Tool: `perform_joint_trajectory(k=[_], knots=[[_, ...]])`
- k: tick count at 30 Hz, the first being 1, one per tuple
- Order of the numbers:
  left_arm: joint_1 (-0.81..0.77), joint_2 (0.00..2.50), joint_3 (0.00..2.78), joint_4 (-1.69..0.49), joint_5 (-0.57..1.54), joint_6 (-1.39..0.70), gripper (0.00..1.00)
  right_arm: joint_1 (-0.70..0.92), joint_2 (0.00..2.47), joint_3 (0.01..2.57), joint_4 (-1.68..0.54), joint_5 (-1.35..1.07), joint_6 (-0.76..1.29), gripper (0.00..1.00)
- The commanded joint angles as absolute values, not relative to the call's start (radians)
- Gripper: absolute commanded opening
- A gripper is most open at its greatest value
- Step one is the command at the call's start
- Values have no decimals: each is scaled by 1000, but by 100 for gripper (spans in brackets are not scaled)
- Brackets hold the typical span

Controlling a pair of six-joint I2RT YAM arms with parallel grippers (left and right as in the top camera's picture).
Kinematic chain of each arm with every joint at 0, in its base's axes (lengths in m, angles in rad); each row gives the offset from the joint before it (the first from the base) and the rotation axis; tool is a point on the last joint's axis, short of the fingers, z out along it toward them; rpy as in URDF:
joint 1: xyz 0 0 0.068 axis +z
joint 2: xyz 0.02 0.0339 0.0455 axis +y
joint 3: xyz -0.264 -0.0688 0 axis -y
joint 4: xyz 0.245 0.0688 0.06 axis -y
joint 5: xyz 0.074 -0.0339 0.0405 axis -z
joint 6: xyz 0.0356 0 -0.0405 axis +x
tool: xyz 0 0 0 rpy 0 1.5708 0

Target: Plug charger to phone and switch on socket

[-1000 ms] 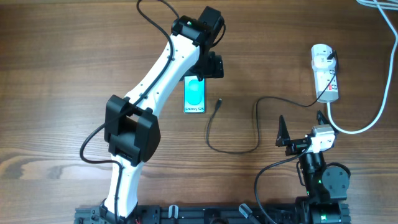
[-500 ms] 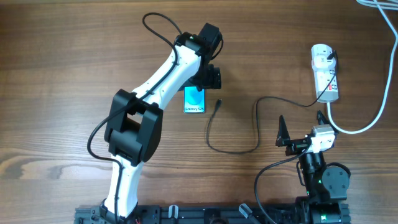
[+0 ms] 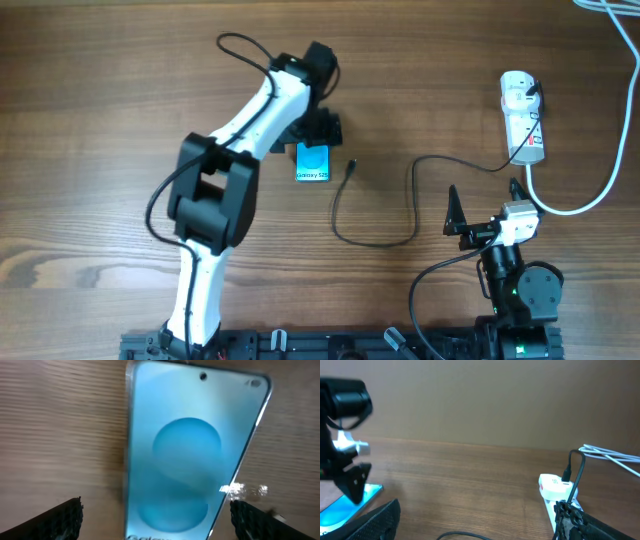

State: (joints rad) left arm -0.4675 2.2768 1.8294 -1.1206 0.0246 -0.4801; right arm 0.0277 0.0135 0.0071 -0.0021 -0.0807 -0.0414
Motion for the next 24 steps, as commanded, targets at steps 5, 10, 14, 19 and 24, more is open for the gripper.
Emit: perform_joint_trajectory(k=[5, 10, 14, 19, 24], knots=[[-520, 2297, 1823, -1056, 17, -480, 100, 27, 7, 6, 0, -67, -24, 100], [-519, 2297, 1823, -1061, -88, -479, 100, 27, 7, 6, 0, -68, -24, 100], [-519, 2297, 1823, -1058, -170, -477, 100, 27, 7, 6, 0, -67, -24, 100], [-518, 2298, 1823, -1042, -106, -479, 100, 27, 7, 6, 0, -68, -24, 100], [-509, 2324, 1818, -1013, -27, -479, 100, 27, 7, 6, 0, -67, -24, 100]])
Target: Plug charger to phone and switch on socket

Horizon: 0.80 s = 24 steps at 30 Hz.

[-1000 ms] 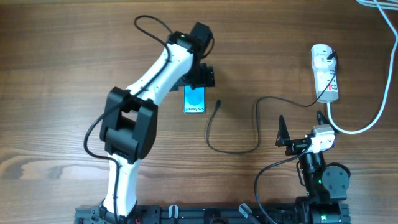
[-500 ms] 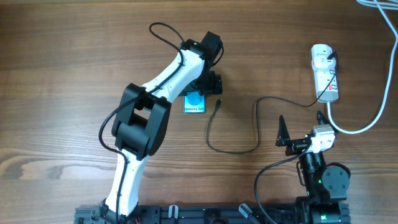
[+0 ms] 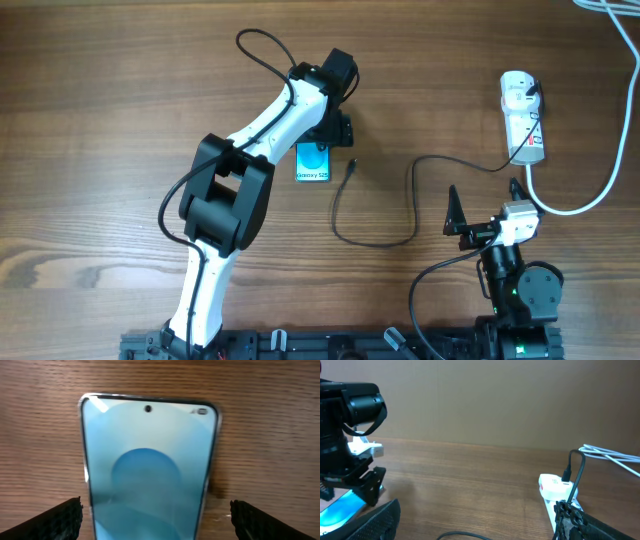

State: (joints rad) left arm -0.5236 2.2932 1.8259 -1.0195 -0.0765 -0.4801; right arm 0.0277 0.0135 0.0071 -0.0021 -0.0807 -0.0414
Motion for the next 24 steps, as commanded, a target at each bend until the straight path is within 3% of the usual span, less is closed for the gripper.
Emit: perform_joint_trajectory(k=[1, 24], knots=[[-502, 2329, 1818, -1014, -27, -479, 100, 27, 7, 6, 0, -67, -24, 100], [-508, 2338, 1818, -1021, -46, -480, 100, 27, 7, 6, 0, -67, -24, 100]])
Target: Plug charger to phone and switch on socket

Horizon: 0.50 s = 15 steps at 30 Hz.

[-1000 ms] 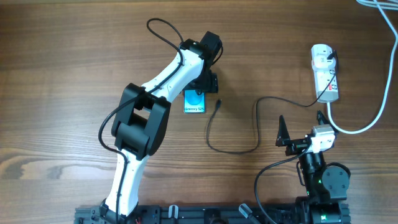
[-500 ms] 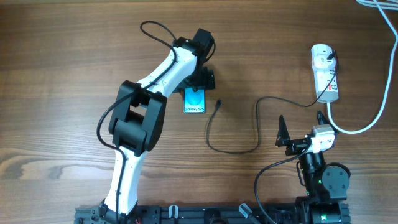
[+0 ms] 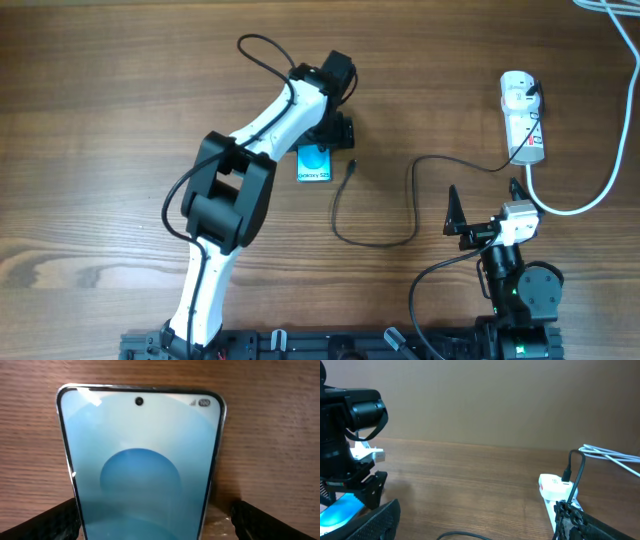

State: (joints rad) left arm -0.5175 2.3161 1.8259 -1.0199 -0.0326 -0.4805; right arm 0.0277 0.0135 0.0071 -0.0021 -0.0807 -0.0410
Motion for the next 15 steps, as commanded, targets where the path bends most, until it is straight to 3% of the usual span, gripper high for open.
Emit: perform_joint_trajectory(k=[1, 15], knots=[[-503, 2338, 1818, -1024, -46, -480, 100, 27, 7, 6, 0, -68, -24, 100], [-476, 2338, 1818, -1032, 86, -480, 100, 27, 7, 6, 0, -67, -24, 100]])
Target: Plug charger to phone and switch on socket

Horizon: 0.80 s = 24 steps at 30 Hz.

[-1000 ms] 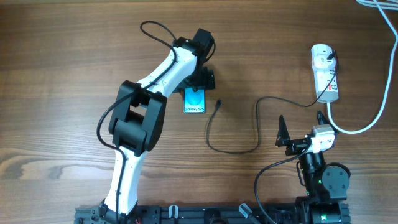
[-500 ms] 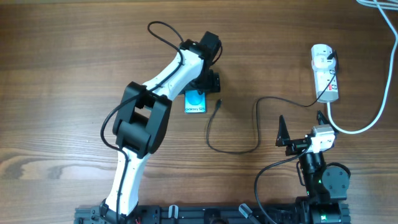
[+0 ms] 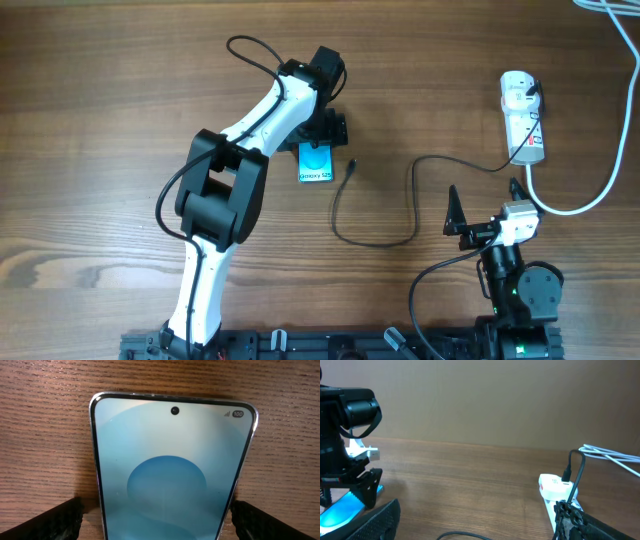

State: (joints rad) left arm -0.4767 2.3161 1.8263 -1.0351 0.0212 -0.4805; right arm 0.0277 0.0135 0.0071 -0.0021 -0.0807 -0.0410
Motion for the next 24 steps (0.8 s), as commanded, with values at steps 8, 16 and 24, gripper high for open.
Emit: perform_joint_trajectory(k=[8, 16, 24], knots=[[-518, 2338, 1818, -1034, 56, -495, 100, 27, 7, 6, 0, -68, -25, 100], [-524, 2338, 1818, -1068, 10, -536, 100, 27, 7, 6, 0, -67, -24, 100], [-524, 2338, 1818, -1071, 9, -556, 100, 27, 7, 6, 0, -68, -25, 100]])
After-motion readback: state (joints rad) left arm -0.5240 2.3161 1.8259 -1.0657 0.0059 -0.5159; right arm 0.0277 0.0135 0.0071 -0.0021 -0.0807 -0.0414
